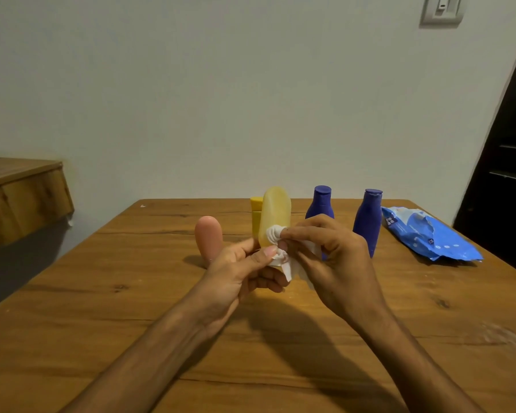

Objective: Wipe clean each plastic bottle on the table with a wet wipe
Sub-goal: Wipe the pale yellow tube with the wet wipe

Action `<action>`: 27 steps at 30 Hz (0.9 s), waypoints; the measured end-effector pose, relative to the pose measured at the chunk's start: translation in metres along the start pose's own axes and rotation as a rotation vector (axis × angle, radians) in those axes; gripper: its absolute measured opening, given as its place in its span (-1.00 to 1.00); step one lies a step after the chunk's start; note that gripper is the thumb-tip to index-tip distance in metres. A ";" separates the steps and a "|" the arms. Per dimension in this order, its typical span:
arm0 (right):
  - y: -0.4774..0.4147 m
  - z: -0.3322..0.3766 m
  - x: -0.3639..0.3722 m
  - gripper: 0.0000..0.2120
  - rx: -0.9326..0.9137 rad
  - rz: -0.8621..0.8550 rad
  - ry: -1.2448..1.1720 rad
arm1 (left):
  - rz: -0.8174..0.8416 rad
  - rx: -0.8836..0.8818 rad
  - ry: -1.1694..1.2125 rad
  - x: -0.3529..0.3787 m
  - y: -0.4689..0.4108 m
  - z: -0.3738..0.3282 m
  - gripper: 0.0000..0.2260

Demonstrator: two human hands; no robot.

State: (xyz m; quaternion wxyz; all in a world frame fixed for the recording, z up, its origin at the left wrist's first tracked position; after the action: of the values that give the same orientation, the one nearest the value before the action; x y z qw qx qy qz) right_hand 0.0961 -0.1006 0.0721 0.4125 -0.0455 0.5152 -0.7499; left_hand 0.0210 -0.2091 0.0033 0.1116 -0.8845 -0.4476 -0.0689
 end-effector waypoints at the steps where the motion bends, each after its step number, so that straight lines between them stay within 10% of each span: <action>1: 0.000 0.000 0.000 -0.80 -0.003 -0.001 0.004 | 0.004 0.000 -0.004 0.001 0.000 0.000 -0.64; 27: -0.008 0.001 -0.011 -0.81 -0.019 -0.041 0.038 | 0.107 0.021 -0.189 0.013 0.008 0.001 -0.69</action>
State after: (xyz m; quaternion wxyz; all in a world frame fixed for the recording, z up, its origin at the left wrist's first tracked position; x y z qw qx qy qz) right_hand 0.0988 -0.0929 0.0830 0.3868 -0.0455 0.5291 -0.7539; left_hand 0.0350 -0.2029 0.0047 0.0817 -0.9086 -0.4088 0.0257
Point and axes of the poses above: each hand's wrist, its own y-axis away from the middle knuckle, its own x-axis out of the palm, z = x × y, the point moved 8 cm from there along -y, towards the middle knuckle, and after that the axes turned 4 degrees about -z, right-handed, at the moved point
